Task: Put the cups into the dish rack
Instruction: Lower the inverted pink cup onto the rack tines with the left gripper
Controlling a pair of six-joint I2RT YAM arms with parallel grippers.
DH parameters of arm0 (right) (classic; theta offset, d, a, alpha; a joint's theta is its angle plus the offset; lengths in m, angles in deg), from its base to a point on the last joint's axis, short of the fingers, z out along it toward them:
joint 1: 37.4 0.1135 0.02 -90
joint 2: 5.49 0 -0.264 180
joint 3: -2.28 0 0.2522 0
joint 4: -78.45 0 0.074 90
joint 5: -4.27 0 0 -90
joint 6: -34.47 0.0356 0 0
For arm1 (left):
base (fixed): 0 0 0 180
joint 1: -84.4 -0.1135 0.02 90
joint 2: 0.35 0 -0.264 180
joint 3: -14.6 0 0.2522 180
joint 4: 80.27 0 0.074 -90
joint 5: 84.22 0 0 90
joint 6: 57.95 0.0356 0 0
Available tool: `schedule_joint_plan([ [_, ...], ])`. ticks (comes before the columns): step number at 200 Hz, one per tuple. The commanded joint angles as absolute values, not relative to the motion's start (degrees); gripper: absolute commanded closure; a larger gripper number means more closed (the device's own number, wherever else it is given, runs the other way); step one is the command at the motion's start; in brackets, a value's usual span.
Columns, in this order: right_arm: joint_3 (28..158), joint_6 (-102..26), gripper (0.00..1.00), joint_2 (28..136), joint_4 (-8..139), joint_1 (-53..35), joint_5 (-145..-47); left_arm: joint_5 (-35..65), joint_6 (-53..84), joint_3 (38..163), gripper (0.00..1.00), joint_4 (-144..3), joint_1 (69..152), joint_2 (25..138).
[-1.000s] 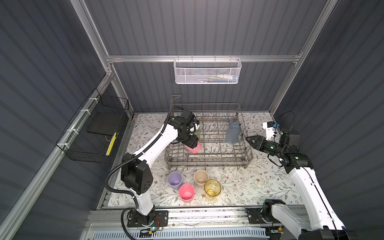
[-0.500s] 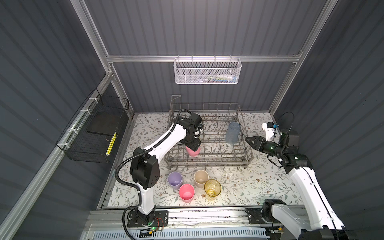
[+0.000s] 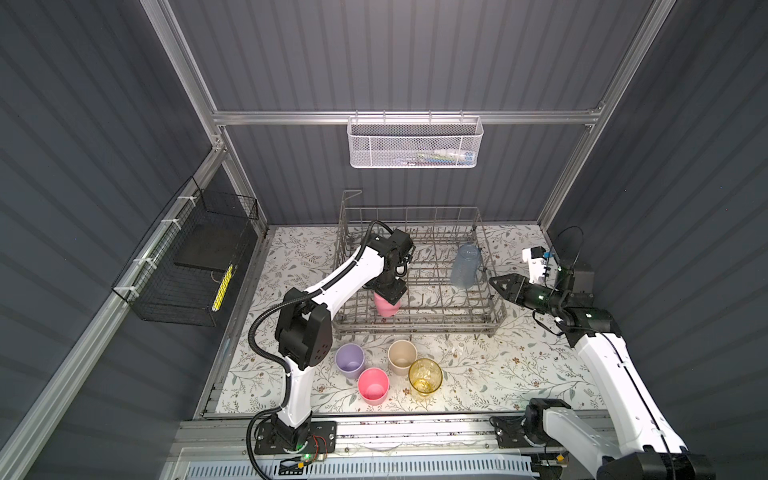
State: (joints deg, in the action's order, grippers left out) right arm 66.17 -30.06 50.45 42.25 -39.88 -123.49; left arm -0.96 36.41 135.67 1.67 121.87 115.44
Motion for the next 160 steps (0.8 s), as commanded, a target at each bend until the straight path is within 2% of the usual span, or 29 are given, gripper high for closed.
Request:
schedule_joint_plan([
  [1,65.62,-30.14,0.60,51.00,43.77,-40.12,-124.32,-3.35,36.46,137.06,0.36,4.74,121.88,116.88],
  [45,65.70,-30.06,0.60,51.39,43.73,-40.11,-124.49,-3.21,36.18,137.74,0.21,5.48,122.10,117.65],
  [160,66.29,-29.72,0.60,51.38,43.51,-40.07,-124.74,-1.95,35.52,140.62,0.17,5.91,122.19,113.21],
])
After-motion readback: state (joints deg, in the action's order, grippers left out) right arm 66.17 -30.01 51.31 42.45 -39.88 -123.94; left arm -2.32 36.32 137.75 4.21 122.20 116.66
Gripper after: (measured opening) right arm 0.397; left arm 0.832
